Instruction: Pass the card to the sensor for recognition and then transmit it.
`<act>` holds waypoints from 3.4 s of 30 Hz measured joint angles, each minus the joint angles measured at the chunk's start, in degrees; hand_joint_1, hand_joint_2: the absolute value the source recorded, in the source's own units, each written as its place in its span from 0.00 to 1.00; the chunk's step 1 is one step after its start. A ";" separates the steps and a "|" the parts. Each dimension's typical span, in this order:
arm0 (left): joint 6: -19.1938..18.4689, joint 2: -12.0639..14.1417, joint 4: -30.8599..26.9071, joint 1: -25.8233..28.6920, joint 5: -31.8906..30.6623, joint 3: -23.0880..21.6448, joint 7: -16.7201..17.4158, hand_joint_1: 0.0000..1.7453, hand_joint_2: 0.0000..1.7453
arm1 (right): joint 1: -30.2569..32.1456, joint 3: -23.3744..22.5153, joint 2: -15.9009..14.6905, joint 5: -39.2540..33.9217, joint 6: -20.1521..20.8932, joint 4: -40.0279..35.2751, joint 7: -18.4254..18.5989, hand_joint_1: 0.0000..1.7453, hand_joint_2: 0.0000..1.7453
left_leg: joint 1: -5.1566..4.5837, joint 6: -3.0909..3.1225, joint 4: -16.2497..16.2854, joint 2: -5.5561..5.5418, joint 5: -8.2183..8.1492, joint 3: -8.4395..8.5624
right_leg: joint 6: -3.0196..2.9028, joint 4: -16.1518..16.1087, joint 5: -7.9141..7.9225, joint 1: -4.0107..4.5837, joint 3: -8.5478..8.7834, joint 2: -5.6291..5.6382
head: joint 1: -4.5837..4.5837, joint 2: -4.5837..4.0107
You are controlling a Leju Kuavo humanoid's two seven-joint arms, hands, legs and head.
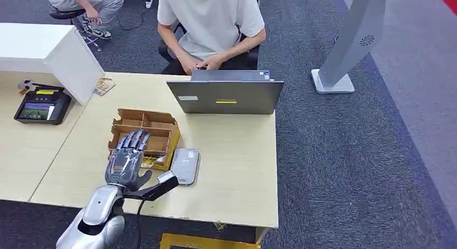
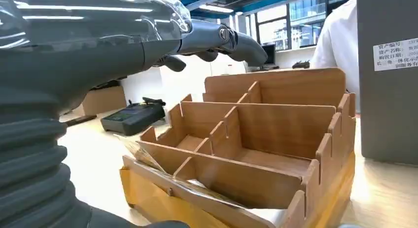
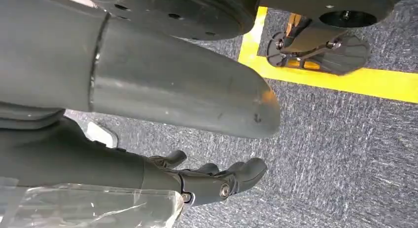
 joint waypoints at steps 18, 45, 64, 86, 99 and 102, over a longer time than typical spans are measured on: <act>-0.15 0.24 0.02 0.00 0.24 0.28 0.00 0.00 1.00 | 0.01 0.00 0.00 0.09 -0.09 0.00 0.09 0.00 0.00 | 0.00 0.00 0.00 0.00 0.00 0.00 | 0.00 0.00 0.00 0.00 0.00 0.00 | 0.02 0.00; -2.69 0.87 0.13 -0.16 2.80 1.01 -0.55 1.00 1.00 | 0.06 -0.02 -0.20 0.63 1.38 -0.02 0.09 0.00 0.00 | 0.00 0.00 0.00 0.00 0.00 0.00 | 0.00 0.00 0.00 0.00 0.00 0.00 | 0.02 0.00; -2.05 0.76 0.22 -0.24 3.78 1.22 -0.68 1.00 1.00 | 0.11 -0.02 -0.33 0.79 1.35 -0.02 0.18 0.00 0.00 | 0.00 0.00 0.00 0.00 0.00 0.00 | 0.00 0.00 0.00 0.00 0.00 0.00 | 0.00 0.00; 1.27 0.44 0.24 -0.30 3.26 1.60 -1.07 1.00 1.00 | 0.15 -0.02 -0.35 1.03 1.33 -0.02 0.17 0.00 0.00 | 0.00 0.00 0.00 0.00 0.00 0.01 | 0.00 0.00 0.00 0.00 0.00 0.00 | 0.02 0.00; 12.65 0.57 -10.52 -7.56 10.64 2.10 -6.45 1.00 1.00 | -0.09 -0.02 -0.31 2.08 -0.35 0.00 -0.37 0.00 0.00 | -0.01 0.05 0.04 -0.18 0.06 0.02 | 0.00 0.01 0.01 0.00 0.11 -0.21 | 0.00 0.00; 12.79 0.70 -12.20 -8.08 10.69 2.10 -6.47 1.00 1.00 | -0.08 -0.02 -0.28 2.05 -0.35 0.00 -0.37 0.00 0.00 | 0.00 0.04 0.04 -0.20 0.06 0.03 | 0.00 0.01 0.01 0.00 0.11 -0.22 | 0.02 0.00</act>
